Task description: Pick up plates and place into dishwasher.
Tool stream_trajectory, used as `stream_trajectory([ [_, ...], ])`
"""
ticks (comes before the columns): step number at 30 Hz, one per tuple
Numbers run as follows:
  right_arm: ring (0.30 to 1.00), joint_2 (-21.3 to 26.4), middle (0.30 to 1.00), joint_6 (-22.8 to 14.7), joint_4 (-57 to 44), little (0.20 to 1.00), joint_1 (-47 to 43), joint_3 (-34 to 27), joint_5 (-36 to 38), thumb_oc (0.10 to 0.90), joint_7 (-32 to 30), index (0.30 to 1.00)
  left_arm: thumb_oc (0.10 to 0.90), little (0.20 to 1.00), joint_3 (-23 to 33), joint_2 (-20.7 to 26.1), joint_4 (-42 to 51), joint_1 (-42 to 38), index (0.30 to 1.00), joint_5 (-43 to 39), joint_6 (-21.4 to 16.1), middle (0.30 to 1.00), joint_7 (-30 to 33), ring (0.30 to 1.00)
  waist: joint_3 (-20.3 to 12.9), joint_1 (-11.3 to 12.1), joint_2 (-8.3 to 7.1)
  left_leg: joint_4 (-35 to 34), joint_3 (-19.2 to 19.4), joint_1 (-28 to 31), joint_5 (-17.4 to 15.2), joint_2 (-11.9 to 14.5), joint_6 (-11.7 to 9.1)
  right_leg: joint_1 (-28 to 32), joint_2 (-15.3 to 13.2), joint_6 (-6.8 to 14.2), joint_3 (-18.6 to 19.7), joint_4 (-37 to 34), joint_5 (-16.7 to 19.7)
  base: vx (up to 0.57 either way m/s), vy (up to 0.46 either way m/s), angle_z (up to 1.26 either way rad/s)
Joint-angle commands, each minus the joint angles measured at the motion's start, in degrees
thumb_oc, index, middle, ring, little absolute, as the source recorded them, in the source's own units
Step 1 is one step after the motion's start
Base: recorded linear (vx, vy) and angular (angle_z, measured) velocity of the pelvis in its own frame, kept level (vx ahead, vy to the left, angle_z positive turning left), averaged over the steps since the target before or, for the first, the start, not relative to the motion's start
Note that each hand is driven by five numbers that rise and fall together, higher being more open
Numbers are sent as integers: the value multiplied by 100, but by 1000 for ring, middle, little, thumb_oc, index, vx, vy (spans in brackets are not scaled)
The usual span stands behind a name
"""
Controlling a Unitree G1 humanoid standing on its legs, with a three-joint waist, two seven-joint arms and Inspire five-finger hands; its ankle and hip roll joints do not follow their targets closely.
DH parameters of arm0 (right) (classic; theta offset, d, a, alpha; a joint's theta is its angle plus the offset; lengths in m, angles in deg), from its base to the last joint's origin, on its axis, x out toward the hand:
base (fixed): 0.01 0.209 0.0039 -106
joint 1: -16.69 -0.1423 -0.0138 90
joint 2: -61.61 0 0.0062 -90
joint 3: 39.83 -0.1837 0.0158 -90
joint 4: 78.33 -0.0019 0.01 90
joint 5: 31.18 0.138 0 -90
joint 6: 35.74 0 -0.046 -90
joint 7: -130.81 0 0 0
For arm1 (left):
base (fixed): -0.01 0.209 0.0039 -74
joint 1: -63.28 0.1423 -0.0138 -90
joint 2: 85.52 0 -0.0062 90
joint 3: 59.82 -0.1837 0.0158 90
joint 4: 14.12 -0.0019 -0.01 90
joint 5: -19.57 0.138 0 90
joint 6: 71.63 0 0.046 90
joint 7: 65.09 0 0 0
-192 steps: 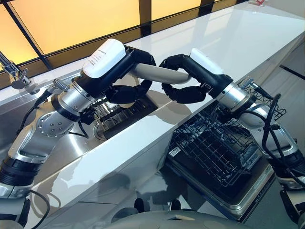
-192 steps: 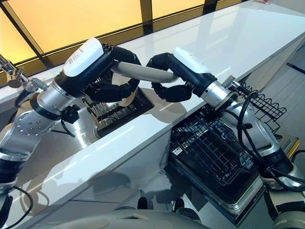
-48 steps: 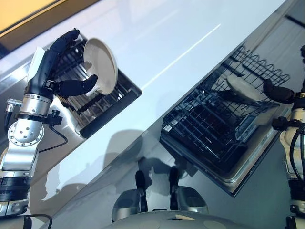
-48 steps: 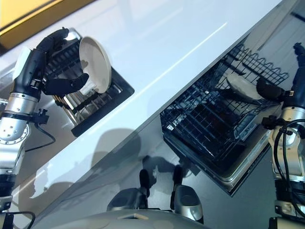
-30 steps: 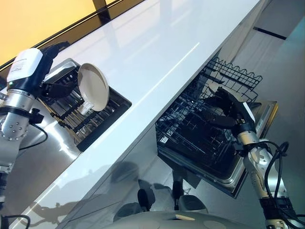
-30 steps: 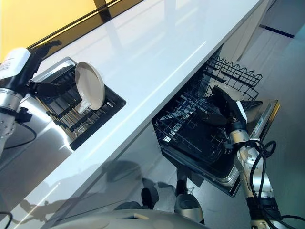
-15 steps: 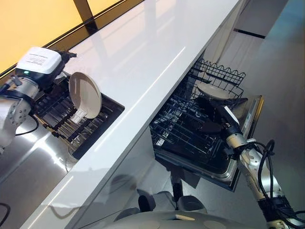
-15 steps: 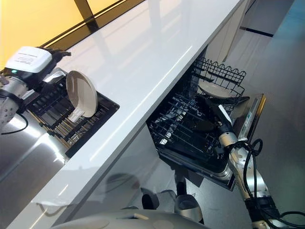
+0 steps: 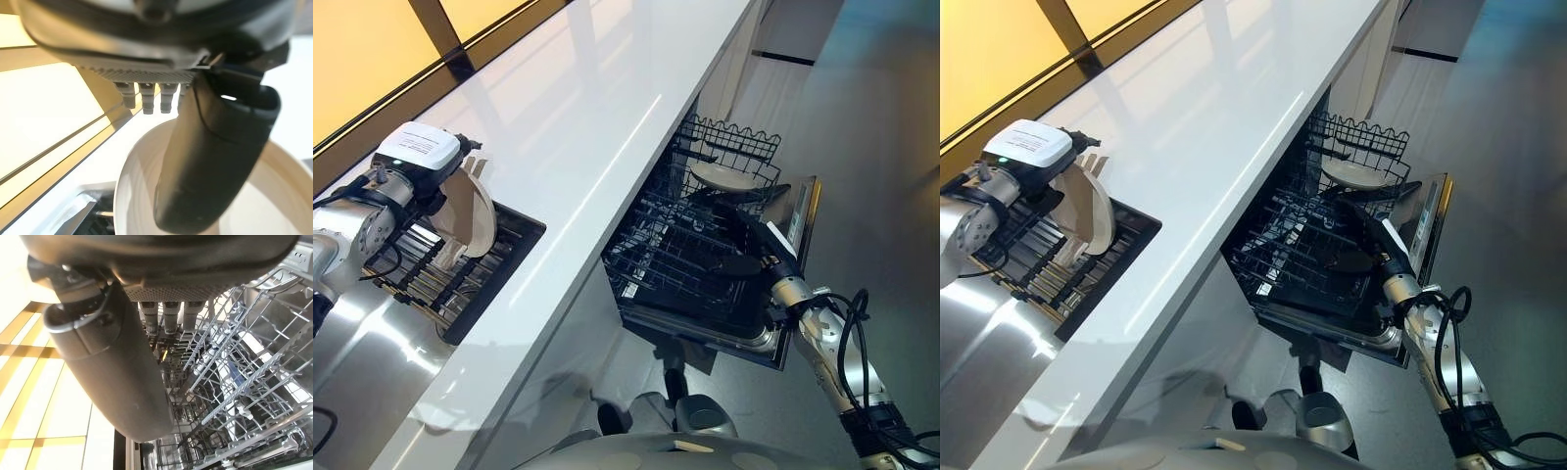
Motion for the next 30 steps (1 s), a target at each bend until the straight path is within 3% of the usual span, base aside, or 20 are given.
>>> stream_trajectory([
  [1, 900, 354, 900, -667, -628, 900, -480, -216, 248, 800, -152, 900, 100, 200, -126, 271, -474, -1164, 300, 546, 304, 300, -396, 300, -409, -51, 229, 21, -150, -26, -578, -384, 308, -102, 52, 614, -170, 557, -343, 16, -3, -11],
  [5, 900, 467, 900, -704, -655, 900, -546, -206, 251, 800, -256, 900, 100, 200, -569, 484, -597, -1569, 300, 618, 207, 300, -601, 300, -413, -36, 260, 21, -147, -25, -582, -387, 301, -82, 66, 616, -177, 513, -346, 5, -4, -3],
  [9, 900, 600, 900, -779, -682, 900, -567, -246, 280, 800, -407, 900, 100, 200, -919, 755, -540, -1974, 300, 509, 162, 300, -352, 300, -425, 35, 268, 21, -193, -34, -569, -378, 288, -48, 76, 601, -247, 478, -381, 3, -18, 0],
  [14, 900, 729, 900, -932, -713, 900, -601, -385, 304, 800, -600, 900, 100, 200, -849, 895, -286, -1943, 300, 527, 161, 300, 153, 300, -432, 148, 223, 21, -297, -47, -561, -370, 273, -5, 85, 567, -360, 455, -438, 2, -47, 3],
  [20, 900, 915, 900, -1194, -840, 900, -768, -717, -189, 800, -1651, 900, 100, 200, -197, 943, 226, -1330, 300, 389, 359, 300, 1064, 300, -447, 316, 170, 21, -438, -42, -553, -342, 246, 90, 107, 494, -510, 433, -568, 6, -44, 11],
  [23, 900, 1034, 900, -1512, -976, 900, -967, -1037, -478, 800, -2227, 900, 100, 200, 513, 878, 626, -736, 300, 108, 498, 300, 1843, 300, -454, 464, 129, 21, -553, -29, -559, -331, 240, 167, 128, 431, -592, 410, -647, 12, -55, 14],
  [30, 900, 1274, 900, -1825, -1187, 900, -1159, -1386, -795, 800, -2502, 900, 100, 200, 1916, 781, 1141, 207, 300, -342, 507, 300, 3061, 300, -545, 675, 52, 21, -687, -33, -541, -307, 193, 273, 128, 368, -771, 367, -713, 7, -47, 15],
])
